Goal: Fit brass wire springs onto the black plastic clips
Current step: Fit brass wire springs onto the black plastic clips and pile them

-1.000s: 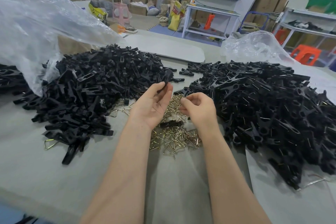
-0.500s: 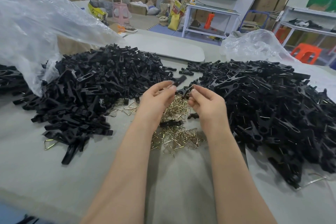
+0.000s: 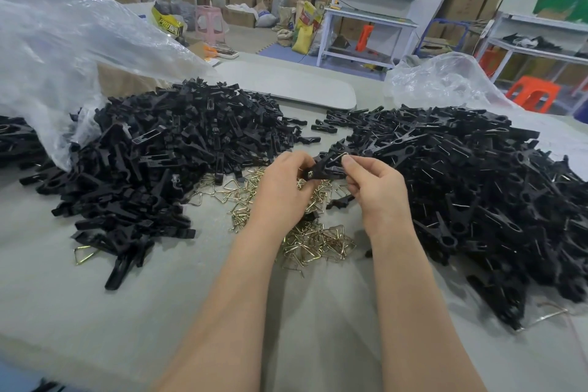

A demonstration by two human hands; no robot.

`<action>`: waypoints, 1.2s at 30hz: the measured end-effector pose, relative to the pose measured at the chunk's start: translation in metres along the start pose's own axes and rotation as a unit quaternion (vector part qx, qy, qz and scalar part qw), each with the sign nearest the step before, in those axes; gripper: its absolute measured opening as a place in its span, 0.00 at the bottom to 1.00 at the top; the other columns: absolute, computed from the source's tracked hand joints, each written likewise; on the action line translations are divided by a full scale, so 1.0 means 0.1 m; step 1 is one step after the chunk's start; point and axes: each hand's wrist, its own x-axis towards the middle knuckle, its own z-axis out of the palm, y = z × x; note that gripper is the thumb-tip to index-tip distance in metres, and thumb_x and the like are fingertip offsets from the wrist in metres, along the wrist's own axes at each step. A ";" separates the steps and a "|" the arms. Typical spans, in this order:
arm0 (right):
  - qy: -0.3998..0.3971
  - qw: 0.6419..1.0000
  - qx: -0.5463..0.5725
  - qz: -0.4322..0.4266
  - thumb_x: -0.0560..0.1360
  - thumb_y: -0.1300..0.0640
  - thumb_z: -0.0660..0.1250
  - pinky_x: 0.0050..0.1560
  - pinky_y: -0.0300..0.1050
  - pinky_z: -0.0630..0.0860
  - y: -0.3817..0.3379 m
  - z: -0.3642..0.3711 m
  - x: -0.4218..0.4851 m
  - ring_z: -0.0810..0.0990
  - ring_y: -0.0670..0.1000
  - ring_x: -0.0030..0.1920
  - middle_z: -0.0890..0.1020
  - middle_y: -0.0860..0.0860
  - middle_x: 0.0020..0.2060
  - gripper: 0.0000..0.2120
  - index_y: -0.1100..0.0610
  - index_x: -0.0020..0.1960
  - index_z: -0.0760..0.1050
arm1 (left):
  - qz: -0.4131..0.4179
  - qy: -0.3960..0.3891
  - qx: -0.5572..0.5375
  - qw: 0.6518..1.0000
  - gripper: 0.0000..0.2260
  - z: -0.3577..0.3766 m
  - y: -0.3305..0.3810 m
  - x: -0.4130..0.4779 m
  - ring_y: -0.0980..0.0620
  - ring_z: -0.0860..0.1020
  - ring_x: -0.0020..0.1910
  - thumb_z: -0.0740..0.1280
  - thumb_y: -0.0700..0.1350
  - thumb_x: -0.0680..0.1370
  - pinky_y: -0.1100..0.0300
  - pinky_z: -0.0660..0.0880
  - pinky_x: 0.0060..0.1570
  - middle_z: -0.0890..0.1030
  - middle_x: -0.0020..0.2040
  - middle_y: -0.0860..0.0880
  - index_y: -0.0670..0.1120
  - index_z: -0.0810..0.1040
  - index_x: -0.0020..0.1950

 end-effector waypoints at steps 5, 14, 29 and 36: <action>0.010 0.994 -0.096 -0.047 0.72 0.58 0.72 0.39 0.33 0.73 0.01 0.02 -0.02 0.77 0.40 0.32 0.81 0.47 0.32 0.05 0.51 0.38 0.80 | 0.027 0.014 0.040 0.999 0.07 0.01 -0.02 0.00 0.56 0.71 0.45 0.70 0.41 0.75 0.65 0.65 0.46 0.71 0.45 0.58 0.50 0.76 0.50; 0.045 0.985 -0.147 -0.073 0.72 0.56 0.72 0.35 0.28 0.72 0.03 0.01 -0.02 0.78 0.42 0.35 0.83 0.48 0.34 0.02 0.53 0.40 0.81 | 0.072 0.025 0.065 0.995 0.09 0.03 -0.02 0.01 0.56 0.72 0.46 0.71 0.40 0.74 0.60 0.72 0.51 0.71 0.47 0.58 0.48 0.79 0.54; -0.246 0.937 0.147 0.199 0.67 0.49 0.70 0.33 0.38 0.73 0.01 -0.24 0.07 0.73 0.46 0.31 0.78 0.50 0.31 0.12 0.58 0.42 0.80 | 0.007 -0.132 -0.147 0.980 0.08 -0.13 0.06 -0.03 0.56 0.79 0.43 0.74 0.44 0.72 0.62 0.77 0.48 0.80 0.39 0.54 0.52 0.80 0.48; -0.351 0.896 0.131 0.239 0.62 0.34 0.70 0.32 0.38 0.73 0.04 -0.24 0.04 0.74 0.47 0.30 0.76 0.50 0.31 0.34 0.59 0.55 0.72 | 0.037 -0.129 -0.173 0.976 0.06 -0.16 0.11 -0.02 0.58 0.77 0.50 0.73 0.45 0.73 0.56 0.73 0.58 0.79 0.49 0.55 0.55 0.79 0.46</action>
